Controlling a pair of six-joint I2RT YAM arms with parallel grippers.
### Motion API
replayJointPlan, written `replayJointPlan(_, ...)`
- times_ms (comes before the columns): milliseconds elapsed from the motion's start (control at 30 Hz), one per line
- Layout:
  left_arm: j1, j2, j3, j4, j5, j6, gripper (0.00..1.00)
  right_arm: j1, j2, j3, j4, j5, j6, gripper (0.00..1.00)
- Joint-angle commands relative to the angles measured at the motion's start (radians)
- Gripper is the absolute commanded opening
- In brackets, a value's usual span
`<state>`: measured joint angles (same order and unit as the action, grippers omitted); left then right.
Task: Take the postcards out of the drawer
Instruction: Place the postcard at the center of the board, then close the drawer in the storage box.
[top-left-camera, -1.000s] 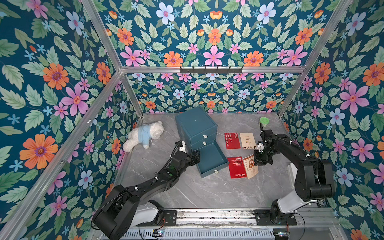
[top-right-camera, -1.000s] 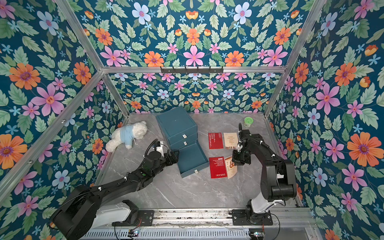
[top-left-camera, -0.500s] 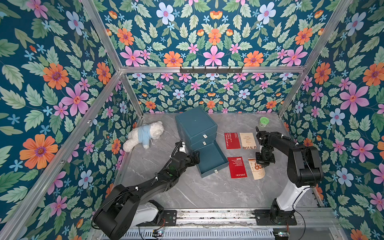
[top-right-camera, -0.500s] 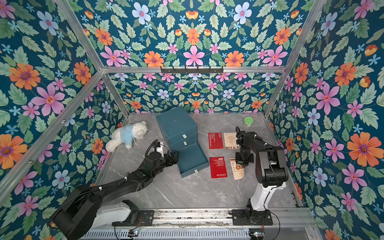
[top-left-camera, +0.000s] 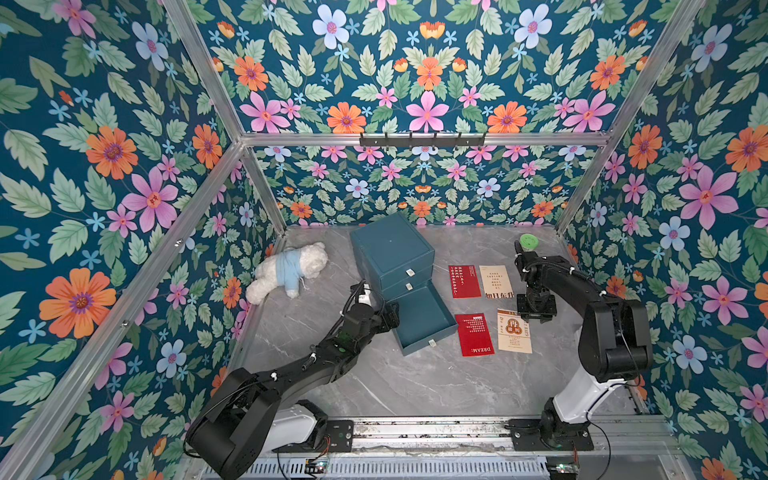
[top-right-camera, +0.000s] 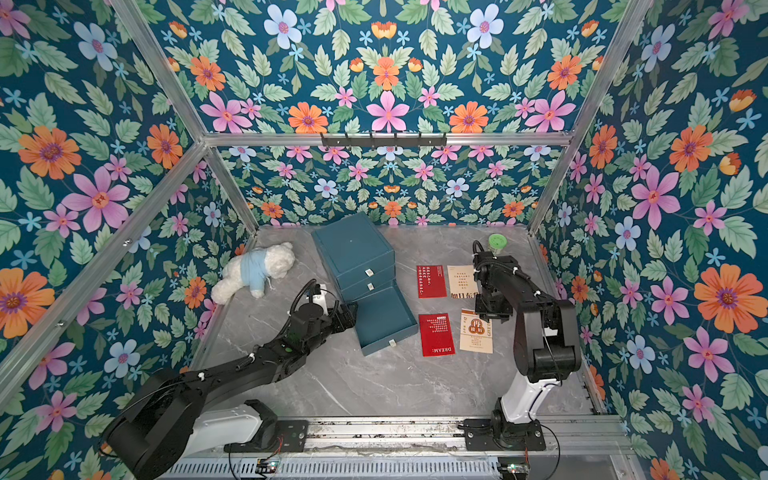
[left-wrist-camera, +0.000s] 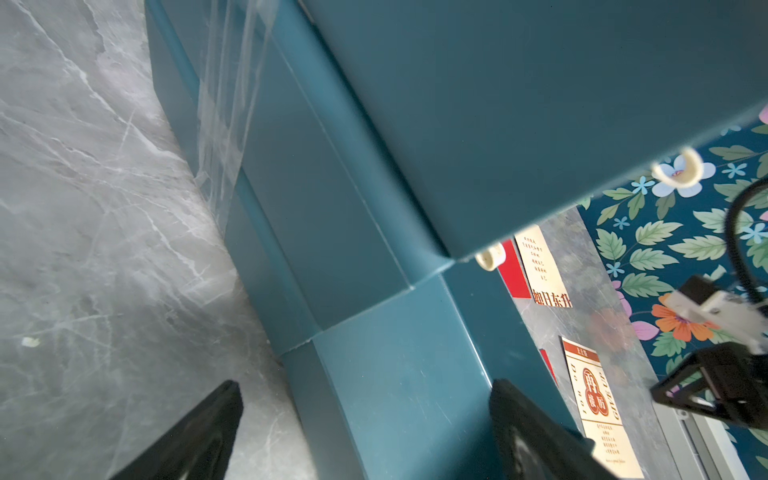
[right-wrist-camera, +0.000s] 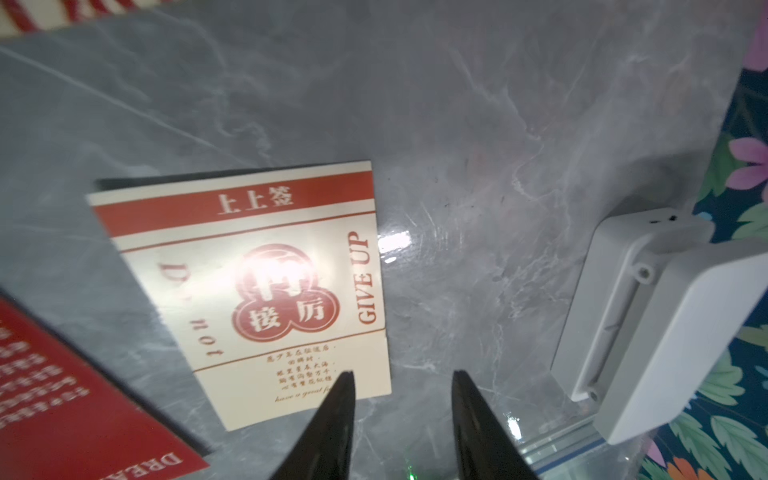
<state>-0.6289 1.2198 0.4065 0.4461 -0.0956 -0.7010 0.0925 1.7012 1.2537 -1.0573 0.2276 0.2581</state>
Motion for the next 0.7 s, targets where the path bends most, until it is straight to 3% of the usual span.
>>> replayJointPlan(0,0.002,-0.016,0.005,-0.028,-0.037,0.003,0.96,0.054,-0.065,0.009,-0.006,-0.048,0.005,0.44)
replayJointPlan(200,0.003,-0.077,0.007,-0.082,-0.057,0.000,0.96,0.172,-0.210,-0.053,0.090,-0.226,0.057,0.46)
replayJointPlan(367,0.005,-0.123,-0.008,-0.125,-0.089,-0.003,0.96,0.270,-0.363,-0.235,0.277,-0.448,0.147,0.48)
replayJointPlan(667,0.019,-0.146,-0.019,-0.121,-0.115,-0.052,0.98,0.449,-0.504,-0.584,0.842,-0.677,0.398,0.49)
